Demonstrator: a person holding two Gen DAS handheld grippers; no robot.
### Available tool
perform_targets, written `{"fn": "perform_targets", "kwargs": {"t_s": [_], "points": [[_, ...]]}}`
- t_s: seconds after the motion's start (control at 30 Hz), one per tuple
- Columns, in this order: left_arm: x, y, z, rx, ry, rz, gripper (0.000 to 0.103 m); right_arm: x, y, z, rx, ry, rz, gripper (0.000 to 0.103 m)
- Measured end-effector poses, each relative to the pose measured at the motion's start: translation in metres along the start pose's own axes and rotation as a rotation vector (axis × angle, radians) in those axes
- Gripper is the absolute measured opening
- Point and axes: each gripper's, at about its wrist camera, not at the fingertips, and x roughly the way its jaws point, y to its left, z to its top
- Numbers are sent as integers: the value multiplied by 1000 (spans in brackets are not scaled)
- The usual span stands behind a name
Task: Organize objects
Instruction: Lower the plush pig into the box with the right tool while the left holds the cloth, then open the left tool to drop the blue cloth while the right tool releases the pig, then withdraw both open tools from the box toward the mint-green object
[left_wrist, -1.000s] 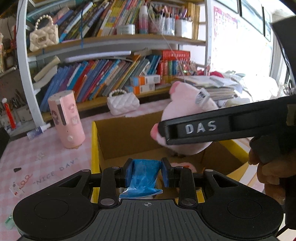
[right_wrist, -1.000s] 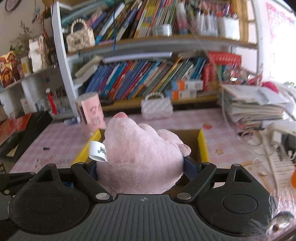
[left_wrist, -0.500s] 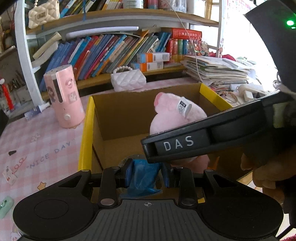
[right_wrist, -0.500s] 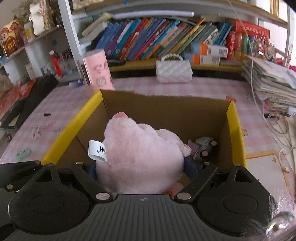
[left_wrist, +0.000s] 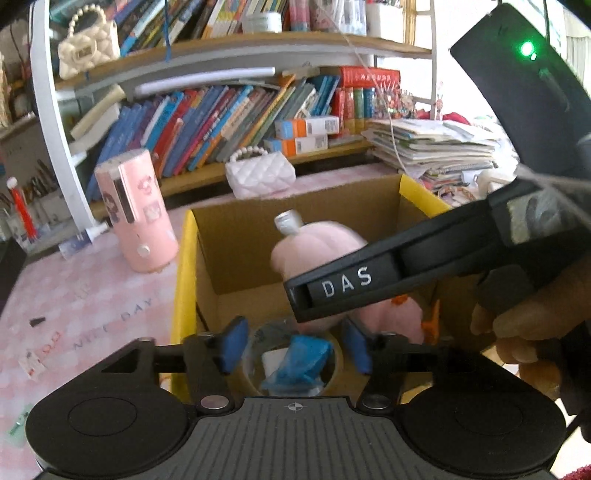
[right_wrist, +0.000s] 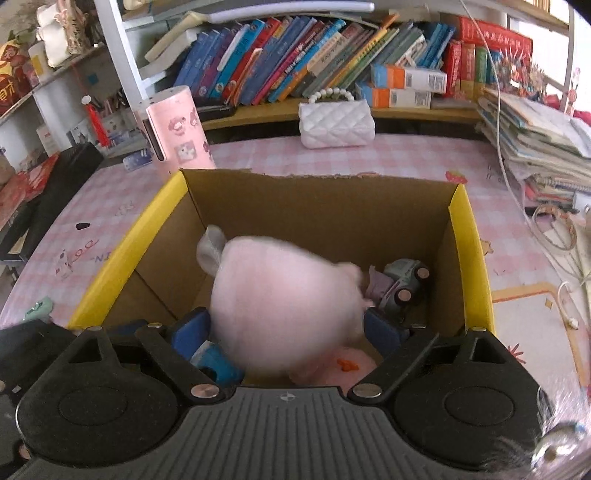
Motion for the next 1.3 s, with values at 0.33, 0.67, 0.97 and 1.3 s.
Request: {"fn": "perform_targets", "kwargs": {"t_s": [0.33, 0.67, 0.97, 1.3], "points": [[-45, 5, -7, 1, -105, 35, 79, -43, 11, -12, 25, -177, -76, 98], [-88, 27, -33, -63, -137, 57, 80, -96, 17, -45, 74, -284, -156, 98], [-113, 43, -67, -98, -76, 50, 85, -119, 43, -96, 114, -253, -217, 98], [-139, 56, -108, -144, 25, 46, 85, -127, 86, -153, 114, -149, -235, 98]]}}
